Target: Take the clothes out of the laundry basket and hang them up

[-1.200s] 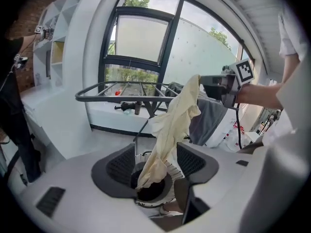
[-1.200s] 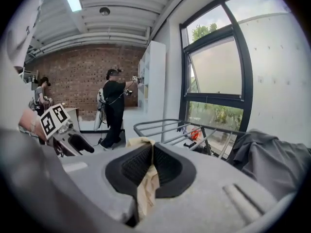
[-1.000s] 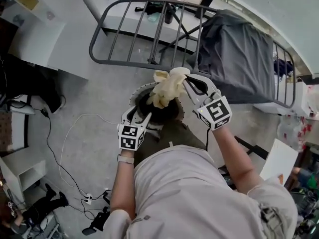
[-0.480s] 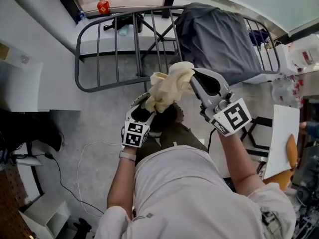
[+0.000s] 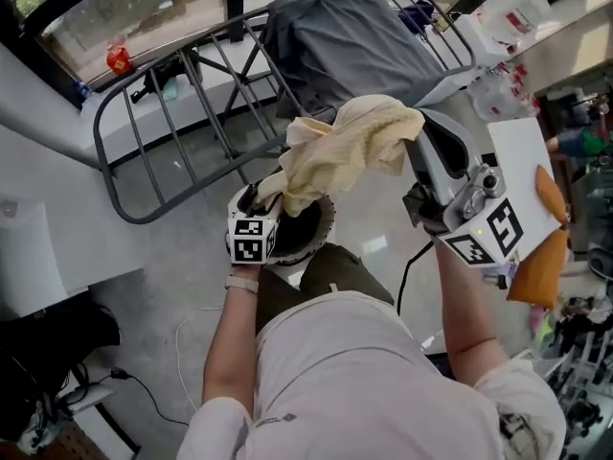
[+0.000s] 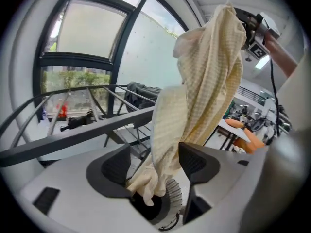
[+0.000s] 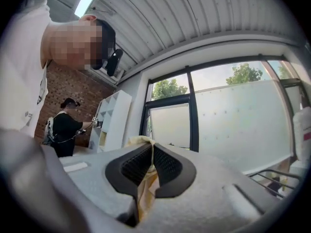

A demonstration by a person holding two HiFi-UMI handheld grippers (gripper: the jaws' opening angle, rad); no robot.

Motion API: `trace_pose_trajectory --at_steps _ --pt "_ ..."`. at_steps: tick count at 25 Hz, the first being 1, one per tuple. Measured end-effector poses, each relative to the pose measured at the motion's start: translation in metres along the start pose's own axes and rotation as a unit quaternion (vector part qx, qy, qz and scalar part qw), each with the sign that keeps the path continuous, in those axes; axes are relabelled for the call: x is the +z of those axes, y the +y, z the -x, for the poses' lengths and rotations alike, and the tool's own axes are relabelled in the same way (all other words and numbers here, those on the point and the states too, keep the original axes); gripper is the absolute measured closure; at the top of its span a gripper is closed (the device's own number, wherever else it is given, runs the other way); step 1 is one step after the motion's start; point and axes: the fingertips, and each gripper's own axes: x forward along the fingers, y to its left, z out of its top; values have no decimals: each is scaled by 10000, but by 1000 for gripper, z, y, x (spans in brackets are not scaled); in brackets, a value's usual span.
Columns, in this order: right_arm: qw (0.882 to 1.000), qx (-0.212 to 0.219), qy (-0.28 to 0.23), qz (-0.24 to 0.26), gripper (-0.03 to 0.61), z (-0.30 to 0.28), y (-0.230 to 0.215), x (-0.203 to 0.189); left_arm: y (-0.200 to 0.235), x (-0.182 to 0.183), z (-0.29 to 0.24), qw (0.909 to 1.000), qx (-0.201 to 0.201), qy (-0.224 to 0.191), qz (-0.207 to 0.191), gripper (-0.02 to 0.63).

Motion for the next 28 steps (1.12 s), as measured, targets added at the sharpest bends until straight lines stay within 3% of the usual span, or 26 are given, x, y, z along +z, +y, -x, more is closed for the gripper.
trace_pose_trajectory --at_steps 3,4,6,8,13,18,23,28 --pt "9990 -412 -161 -4 561 34 -13 20 -39 8 -15 9961 -737 136 -463 318" --pt "9983 -560 -171 28 561 46 -18 24 -51 11 -16 9942 -836 152 -655 375" --pt "9962 -850 -179 55 561 71 -29 29 -66 14 -15 9923 -823 141 -913 551" --pt "9939 -1090 -157 62 561 99 -39 30 -77 16 -13 9921 -714 131 -1024 607" --pt "9893 -1449 143 122 561 164 -59 13 -79 19 7 9939 -87 203 -1077 609" --pt "9830 -1782 438 57 561 208 -78 -18 -57 32 50 9931 516 -45 -1052 609" --pt "9792 -1874 781 -18 561 237 -77 -53 -39 51 109 9827 1176 -346 -1390 608" --pt "9787 -1808 960 -122 561 229 -66 -82 -14 84 169 9672 1905 -727 -1512 609"
